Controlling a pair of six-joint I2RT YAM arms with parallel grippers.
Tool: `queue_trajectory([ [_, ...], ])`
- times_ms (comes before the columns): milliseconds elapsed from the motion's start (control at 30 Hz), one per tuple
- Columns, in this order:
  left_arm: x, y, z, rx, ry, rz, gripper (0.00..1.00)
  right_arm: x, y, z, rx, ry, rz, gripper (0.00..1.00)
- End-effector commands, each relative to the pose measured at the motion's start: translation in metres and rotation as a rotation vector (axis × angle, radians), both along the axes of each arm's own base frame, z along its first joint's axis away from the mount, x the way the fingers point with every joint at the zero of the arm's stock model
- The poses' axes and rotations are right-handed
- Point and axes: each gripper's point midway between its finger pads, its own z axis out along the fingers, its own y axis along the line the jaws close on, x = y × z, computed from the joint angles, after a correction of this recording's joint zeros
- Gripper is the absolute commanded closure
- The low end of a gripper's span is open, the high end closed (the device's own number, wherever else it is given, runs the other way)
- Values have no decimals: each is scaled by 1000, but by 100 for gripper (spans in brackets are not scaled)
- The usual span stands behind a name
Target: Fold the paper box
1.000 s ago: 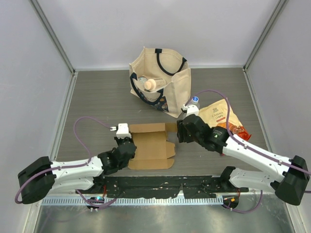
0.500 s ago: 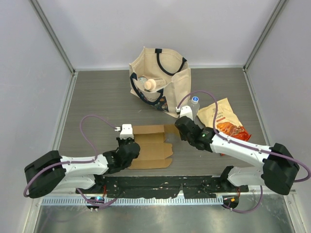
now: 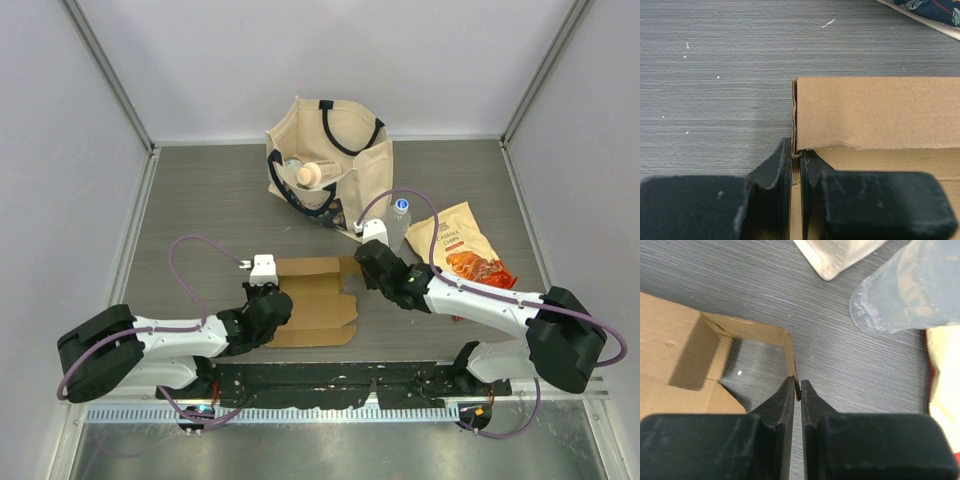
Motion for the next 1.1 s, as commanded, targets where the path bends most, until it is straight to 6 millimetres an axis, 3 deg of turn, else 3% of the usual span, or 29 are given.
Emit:
queue_trajectory([
  [0, 7, -6, 20, -70, -54, 37, 100, 1, 19, 6, 79, 15, 15, 95],
  [133, 7, -8, 18, -67, -49, 30, 100, -4, 37, 35, 213, 68, -15, 99],
  [233, 6, -10, 18, -81, -45, 25, 100, -11, 44, 46, 281, 166, -100, 99],
  [467, 6, -13, 21, -97, -41, 14, 100, -25, 70, 49, 435, 318, -157, 99],
  [567, 7, -15, 22, -99, -42, 14, 100, -33, 83, 40, 491, 380, -149, 99],
  [667, 7, -17, 22, -103, -39, 7, 100, -28, 80, 33, 485, 363, -182, 99],
  [833, 6, -20, 21, -115, -36, -1, 100, -28, 110, 39, 692, 384, -152, 99],
  [867, 6, -21, 21, -118, -38, -1, 100, -29, 110, 33, 708, 390, -166, 99],
  [1067, 4, -21, 19, -119, -30, -9, 100, -13, 102, 56, 854, 286, -266, 99],
])
